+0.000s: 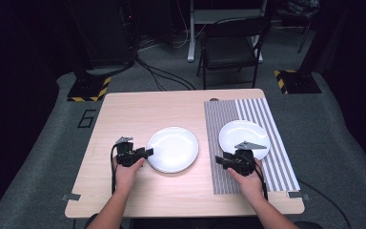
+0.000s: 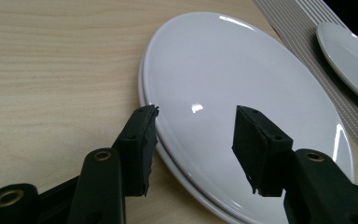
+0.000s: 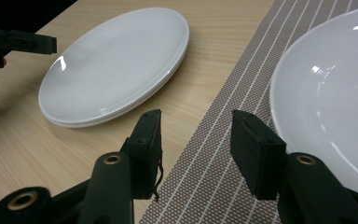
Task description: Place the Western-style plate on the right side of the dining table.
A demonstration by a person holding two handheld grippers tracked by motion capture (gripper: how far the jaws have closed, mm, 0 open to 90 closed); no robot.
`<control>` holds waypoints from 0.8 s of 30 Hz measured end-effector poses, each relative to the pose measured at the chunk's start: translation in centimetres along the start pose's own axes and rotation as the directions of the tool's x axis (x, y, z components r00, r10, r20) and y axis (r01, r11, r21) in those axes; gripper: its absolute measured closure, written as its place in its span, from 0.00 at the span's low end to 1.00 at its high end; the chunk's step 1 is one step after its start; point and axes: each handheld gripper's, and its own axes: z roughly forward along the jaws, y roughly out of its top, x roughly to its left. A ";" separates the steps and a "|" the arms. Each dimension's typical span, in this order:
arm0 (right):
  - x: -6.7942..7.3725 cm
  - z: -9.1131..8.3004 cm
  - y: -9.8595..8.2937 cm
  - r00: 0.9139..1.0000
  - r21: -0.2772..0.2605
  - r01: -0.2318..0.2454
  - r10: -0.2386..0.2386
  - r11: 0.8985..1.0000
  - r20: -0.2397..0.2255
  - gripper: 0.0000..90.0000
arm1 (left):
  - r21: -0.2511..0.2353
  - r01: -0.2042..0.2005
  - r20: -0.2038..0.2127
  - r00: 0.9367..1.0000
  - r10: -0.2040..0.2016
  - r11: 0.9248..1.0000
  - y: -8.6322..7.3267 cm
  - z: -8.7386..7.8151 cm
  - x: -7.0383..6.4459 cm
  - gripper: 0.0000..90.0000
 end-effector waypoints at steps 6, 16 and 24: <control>0.6 0.9 -0.5 0.998 0.035 0.069 -0.069 0.997 0.005 0.59 | 0.003 0.033 -0.012 0.999 -0.033 0.999 -0.1 0.0 0.8 0.55; 1.1 1.4 -0.9 0.992 0.061 0.127 -0.127 0.990 0.001 0.59 | 0.023 0.060 -0.025 0.998 -0.059 0.998 0.0 0.2 1.6 0.52; 1.4 1.7 -1.2 0.986 0.072 0.165 -0.166 0.984 0.016 0.56 | 0.034 0.072 -0.048 0.996 -0.070 0.997 0.2 0.7 2.2 0.48</control>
